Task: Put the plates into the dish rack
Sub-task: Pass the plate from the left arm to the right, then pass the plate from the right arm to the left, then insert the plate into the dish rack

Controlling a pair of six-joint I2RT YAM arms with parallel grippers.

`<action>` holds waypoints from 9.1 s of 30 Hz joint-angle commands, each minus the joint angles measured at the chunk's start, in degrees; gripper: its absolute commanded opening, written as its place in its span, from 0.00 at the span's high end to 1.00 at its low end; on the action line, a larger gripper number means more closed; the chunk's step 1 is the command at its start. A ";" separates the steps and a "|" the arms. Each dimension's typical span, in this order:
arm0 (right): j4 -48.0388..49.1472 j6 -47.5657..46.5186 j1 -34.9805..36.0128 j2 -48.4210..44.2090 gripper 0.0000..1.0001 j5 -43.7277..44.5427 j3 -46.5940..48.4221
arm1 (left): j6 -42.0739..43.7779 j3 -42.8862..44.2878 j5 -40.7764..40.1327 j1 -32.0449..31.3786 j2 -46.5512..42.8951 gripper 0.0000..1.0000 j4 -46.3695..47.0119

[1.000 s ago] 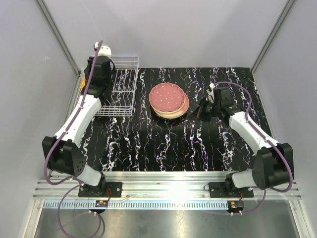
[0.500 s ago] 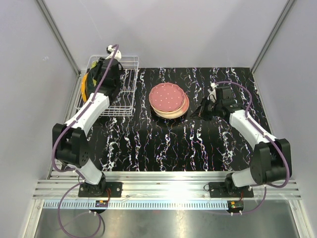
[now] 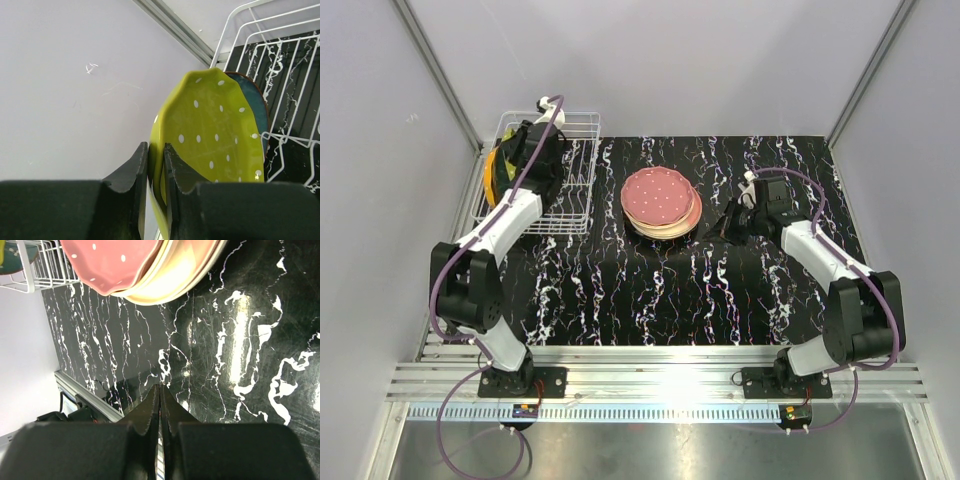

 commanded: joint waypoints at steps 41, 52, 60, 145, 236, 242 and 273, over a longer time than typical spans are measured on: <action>8.16 -0.29 -0.35 -2.24 0.95 -7.58 2.02 | 27.77 -10.95 9.57 -2.44 -2.44 1.00 38.92; 13.26 3.93 6.40 -1.46 0.92 -6.28 7.10 | 5.00 -4.97 10.27 -0.42 -8.68 1.00 15.90; 19.76 2.43 17.05 4.42 0.74 -0.20 14.67 | -3.09 -1.19 12.03 1.17 -11.06 1.00 5.78; 59.40 -63.13 53.35 32.82 1.00 55.08 40.96 | -57.93 4.53 58.86 13.21 -17.21 0.30 -29.66; 29.43 -37.38 40.70 -13.67 0.00 41.11 -6.06 | -1.95 -0.31 22.66 5.12 -4.74 1.00 5.68; 28.91 -37.73 40.52 -13.14 0.00 41.37 -5.89 | -4.94 -1.53 23.63 6.70 -3.50 1.00 5.15; 27.06 -37.29 39.90 -10.51 0.01 41.46 -5.01 | -9.69 -5.23 20.03 8.46 1.50 0.76 7.26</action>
